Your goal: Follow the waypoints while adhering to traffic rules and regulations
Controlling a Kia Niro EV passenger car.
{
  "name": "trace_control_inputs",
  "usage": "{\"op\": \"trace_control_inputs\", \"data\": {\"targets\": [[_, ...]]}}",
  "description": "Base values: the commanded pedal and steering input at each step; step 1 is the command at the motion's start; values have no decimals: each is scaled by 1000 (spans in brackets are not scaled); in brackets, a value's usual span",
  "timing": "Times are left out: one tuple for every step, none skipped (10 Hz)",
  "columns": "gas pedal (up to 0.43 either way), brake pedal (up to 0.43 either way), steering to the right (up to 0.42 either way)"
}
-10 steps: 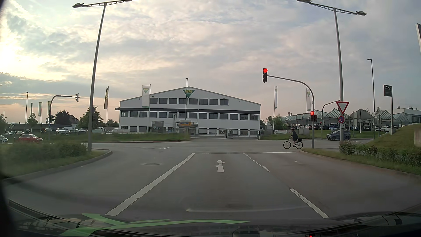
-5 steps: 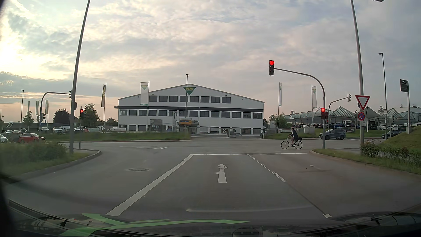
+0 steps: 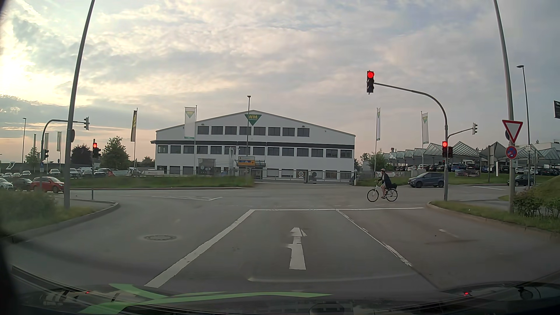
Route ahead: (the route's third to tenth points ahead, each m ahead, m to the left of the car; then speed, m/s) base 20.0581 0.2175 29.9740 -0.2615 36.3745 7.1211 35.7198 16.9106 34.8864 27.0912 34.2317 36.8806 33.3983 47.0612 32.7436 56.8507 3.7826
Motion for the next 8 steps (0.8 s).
{"op": "trace_control_inputs", "data": {"targets": [[0,146,-13],[0,140,-12],[0,140,-12],[0,140,-12],[0,140,-12],[0,140,-12],[0,140,-12],[0,146,-12]]}}
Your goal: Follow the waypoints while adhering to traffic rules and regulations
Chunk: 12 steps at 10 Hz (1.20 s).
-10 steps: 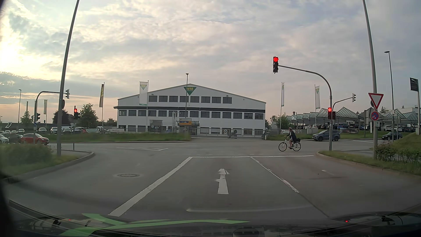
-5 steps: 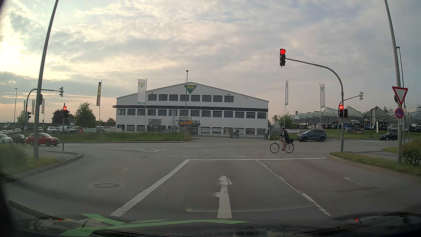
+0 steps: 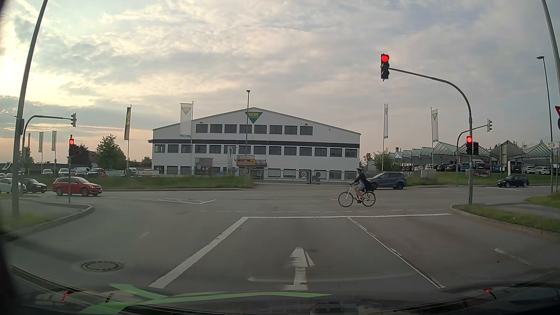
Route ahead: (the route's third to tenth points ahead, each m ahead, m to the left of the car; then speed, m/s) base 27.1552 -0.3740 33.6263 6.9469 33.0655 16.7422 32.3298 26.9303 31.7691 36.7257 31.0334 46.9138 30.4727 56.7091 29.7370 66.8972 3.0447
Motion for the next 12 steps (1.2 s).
{"op": "trace_control_inputs", "data": {"targets": [[0,140,-11],[0,152,-12],[0,159,-11],[0,159,-11],[0,159,-11],[0,159,-11],[0,152,-11],[0,152,-10],[0,146,-10],[0,146,-10],[0,146,-10],[0,128,-10]]}}
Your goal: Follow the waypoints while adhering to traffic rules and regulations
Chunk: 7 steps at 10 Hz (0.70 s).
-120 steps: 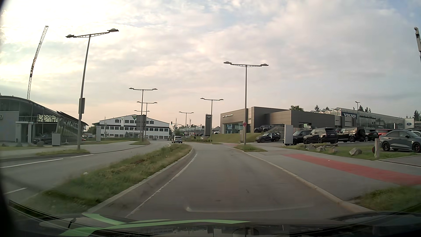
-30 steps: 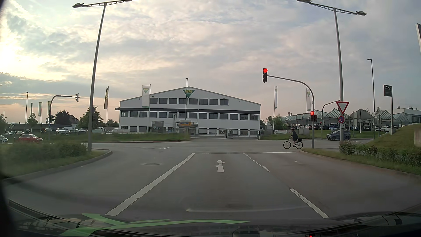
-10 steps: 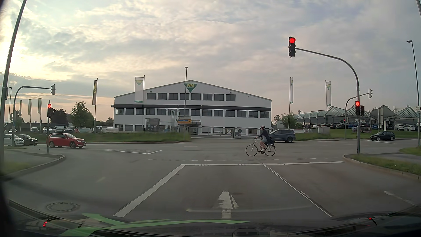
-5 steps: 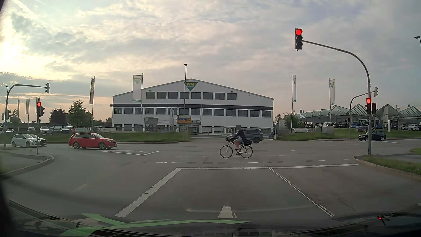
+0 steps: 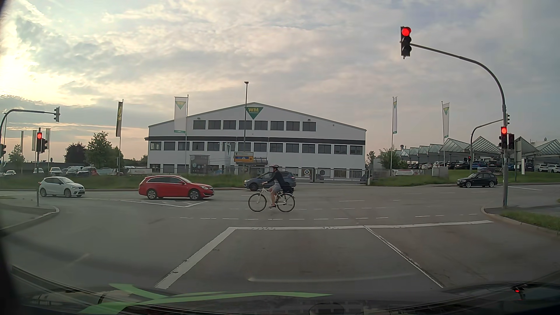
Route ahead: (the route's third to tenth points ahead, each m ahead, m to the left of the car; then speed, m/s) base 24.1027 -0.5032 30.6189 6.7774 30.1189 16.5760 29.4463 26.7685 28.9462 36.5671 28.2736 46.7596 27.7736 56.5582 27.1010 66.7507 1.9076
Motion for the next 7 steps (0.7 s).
{"op": "trace_control_inputs", "data": {"targets": [[0,104,-11],[0,85,-10],[0,79,-10],[0,79,-11],[0,79,-11],[0,49,-11],[0,18,-12]]}}
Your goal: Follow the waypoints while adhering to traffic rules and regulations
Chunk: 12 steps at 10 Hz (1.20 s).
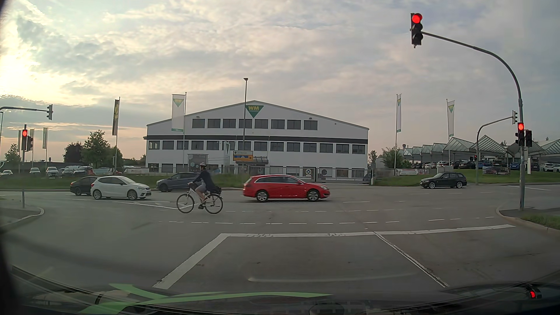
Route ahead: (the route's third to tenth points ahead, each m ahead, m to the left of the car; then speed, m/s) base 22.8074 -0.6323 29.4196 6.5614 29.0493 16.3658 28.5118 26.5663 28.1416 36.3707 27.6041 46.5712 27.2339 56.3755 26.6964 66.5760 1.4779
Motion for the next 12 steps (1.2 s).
{"op": "trace_control_inputs", "data": {"targets": [[0,6,-12],[0,0,-13],[0,0,-12],[0,0,-10],[0,0,-9],[0,0,-9],[0,6,-8],[0,6,-7],[0,12,-8],[0,18,-7],[0,24,-7],[0,37,-8]]}}
